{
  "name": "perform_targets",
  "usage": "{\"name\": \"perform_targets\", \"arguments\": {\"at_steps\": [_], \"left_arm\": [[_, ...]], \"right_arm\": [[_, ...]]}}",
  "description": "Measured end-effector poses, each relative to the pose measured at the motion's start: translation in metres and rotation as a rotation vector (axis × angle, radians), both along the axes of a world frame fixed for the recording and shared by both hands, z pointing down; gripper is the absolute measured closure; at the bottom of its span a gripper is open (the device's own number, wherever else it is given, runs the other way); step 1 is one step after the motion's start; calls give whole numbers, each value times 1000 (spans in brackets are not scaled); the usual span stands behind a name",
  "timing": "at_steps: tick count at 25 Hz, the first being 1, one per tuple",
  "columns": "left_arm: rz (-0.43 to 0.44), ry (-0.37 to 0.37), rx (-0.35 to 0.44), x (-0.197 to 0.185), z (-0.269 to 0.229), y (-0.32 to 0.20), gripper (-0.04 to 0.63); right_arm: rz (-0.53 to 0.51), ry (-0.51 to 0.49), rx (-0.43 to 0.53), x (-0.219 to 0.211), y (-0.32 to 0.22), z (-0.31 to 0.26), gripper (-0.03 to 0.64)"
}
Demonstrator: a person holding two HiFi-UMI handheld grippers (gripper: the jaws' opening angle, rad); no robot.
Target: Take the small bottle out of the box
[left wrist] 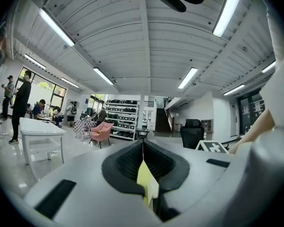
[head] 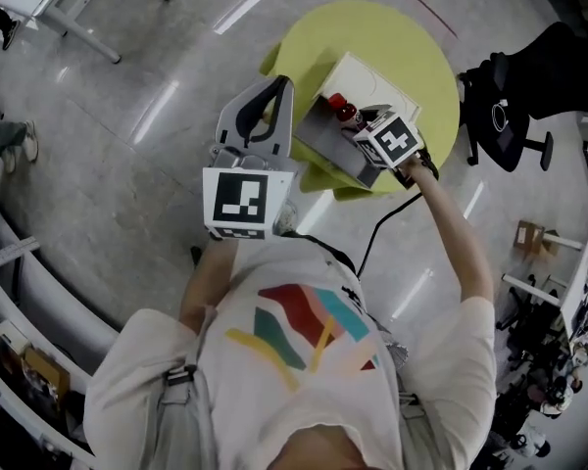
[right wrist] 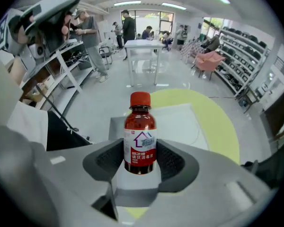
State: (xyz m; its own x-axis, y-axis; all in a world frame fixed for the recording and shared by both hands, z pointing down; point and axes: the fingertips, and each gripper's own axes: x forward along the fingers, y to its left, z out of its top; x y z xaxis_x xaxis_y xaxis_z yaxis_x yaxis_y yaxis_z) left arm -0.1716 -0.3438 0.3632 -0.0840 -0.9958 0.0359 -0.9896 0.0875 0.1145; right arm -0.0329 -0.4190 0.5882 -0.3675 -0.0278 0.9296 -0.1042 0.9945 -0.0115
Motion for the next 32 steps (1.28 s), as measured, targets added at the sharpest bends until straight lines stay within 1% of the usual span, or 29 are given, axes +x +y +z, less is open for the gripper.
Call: {"name": "perform_targets", "arguments": {"at_steps": [3,8,13,16,20,24,28,30,32], "left_arm": [[31,-9,18,11,-11,-7,580],[99,-34,65,29,-38,-17,580],[177,-61,99,55,-62,-26,580],[219,-82,135,69,-76,-28,580],[263,-91,162,86,-89,-29,580],[315,-103,199,102,-106,-32,580],[361,-105,227,115,-112,-30,580],[384,-110,229,121,-109,-29,580],[401,-116,232,126,-105,-27,580]], "right_arm": [[76,-139,72,-7,-8,-48,410],[163,-376,231,-10,-7,-136,410],[252,-597,336,4,4,-212,408],[340,-733,404,17,17,-249,408],[471,-897,508,40,27,-285,408],[574,-1005,612,61,39,-307,408],[648,-1092,714,80,56,-316,408],[701,-1120,755,91,63,-313,408],[753,-1126,775,103,68,-307,408]]}}
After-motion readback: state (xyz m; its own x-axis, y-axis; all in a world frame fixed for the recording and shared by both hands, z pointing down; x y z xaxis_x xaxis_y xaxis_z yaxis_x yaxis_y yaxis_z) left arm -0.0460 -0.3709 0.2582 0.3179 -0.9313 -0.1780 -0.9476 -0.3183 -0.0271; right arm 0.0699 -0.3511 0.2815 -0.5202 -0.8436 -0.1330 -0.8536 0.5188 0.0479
